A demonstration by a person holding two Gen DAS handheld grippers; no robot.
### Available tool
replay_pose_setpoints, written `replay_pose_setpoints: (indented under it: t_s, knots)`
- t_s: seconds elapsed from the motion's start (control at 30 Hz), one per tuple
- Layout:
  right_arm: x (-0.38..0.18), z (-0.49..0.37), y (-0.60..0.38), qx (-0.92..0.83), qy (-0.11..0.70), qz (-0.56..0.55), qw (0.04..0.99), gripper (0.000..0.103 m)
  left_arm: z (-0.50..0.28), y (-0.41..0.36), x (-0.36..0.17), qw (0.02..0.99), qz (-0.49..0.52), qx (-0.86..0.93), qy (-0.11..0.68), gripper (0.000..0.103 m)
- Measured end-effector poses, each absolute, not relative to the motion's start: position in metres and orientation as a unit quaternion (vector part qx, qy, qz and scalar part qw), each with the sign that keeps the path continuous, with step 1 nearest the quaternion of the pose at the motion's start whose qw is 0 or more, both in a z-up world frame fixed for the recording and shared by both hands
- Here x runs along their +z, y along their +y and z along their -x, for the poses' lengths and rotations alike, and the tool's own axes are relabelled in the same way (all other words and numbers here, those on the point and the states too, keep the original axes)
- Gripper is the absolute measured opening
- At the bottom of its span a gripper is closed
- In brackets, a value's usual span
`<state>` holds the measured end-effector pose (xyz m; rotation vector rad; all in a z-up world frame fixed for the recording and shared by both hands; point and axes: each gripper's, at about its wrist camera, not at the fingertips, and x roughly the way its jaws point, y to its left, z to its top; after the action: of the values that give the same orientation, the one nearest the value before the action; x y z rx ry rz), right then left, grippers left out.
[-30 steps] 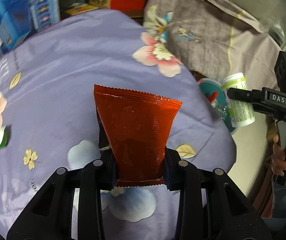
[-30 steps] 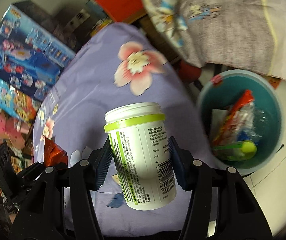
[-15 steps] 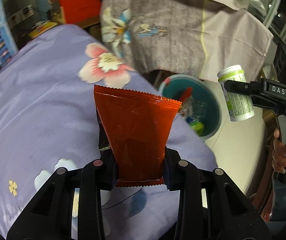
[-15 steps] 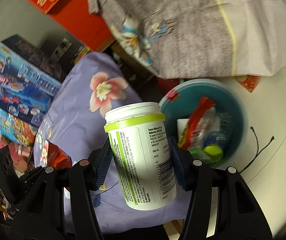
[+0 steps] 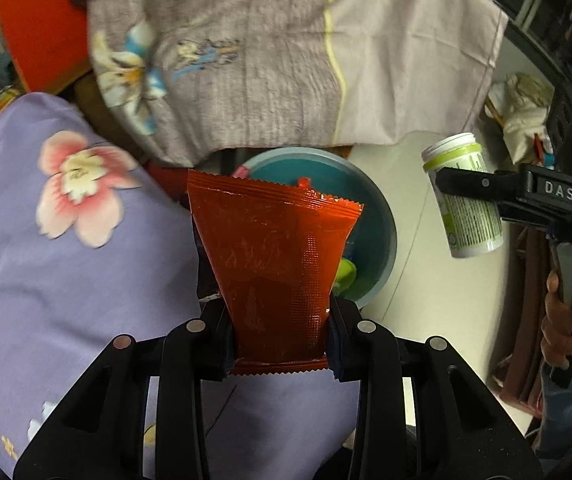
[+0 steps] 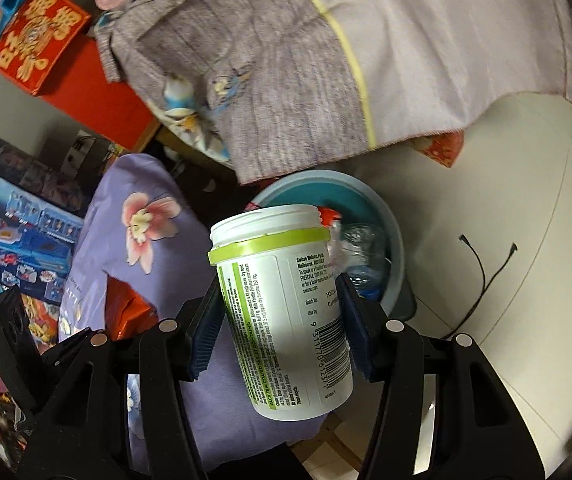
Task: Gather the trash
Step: 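Carry red bag and white bottle toward the teal bin with both tools, then open left tool over the bin while right tool drops the white bottle in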
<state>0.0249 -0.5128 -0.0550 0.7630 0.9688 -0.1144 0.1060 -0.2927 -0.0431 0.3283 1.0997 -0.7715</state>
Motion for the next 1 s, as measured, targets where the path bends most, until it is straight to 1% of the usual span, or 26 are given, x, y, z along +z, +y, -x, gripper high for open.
replay_pose_setpoints:
  t_s: [0.23,0.43,0.5,0.53,0.57,0.6,0.67,0.77,0.87,1.0]
  knots:
    - [-0.070,-0.040,-0.517,-0.059,0.475,-0.365,0.798,0.053,-0.122,-0.316,-0.066,0.755,-0.145,-0.362,0.527,0.035]
    - [-0.067,-0.049,-0.517,-0.066,0.485,-0.356,0.796,0.053,-0.130,-0.335,-0.078,0.741,-0.144,-0.380,0.535,0.036]
    - [-0.067,-0.049,-0.520,-0.073,0.487,-0.357,0.794,0.053,-0.133,-0.344,-0.084,0.736,-0.144,-0.382,0.540,0.047]
    - [-0.067,-0.049,-0.521,-0.076,0.488,-0.356,0.793,0.053,-0.135,-0.348,-0.087,0.733,-0.142,-0.384,0.542,0.056]
    - [-0.068,-0.049,-0.523,-0.079,0.489,-0.356,0.792,0.053,-0.135,-0.351,-0.088,0.731,-0.142,-0.386,0.544,0.062]
    - [-0.068,-0.049,-0.524,-0.082,0.490,-0.356,0.791,0.053,-0.135,-0.353,-0.090,0.730,-0.142,-0.389,0.544,0.064]
    - [-0.070,-0.049,-0.526,-0.087,0.494,-0.356,0.789,0.053,-0.136,-0.355,-0.090,0.732,-0.145,-0.388,0.541,0.079]
    - [-0.073,-0.051,-0.526,-0.089,0.498,-0.355,0.786,0.053,-0.138,-0.351,-0.088,0.739,-0.145,-0.384,0.534,0.086]
    - [-0.072,-0.056,-0.524,-0.086,0.501,-0.351,0.786,0.053,-0.143,-0.342,-0.084,0.743,-0.131,-0.379,0.536,0.091]
    - [-0.070,-0.063,-0.517,-0.078,0.505,-0.343,0.789,0.053,-0.148,-0.329,-0.078,0.749,-0.115,-0.370,0.538,0.094]
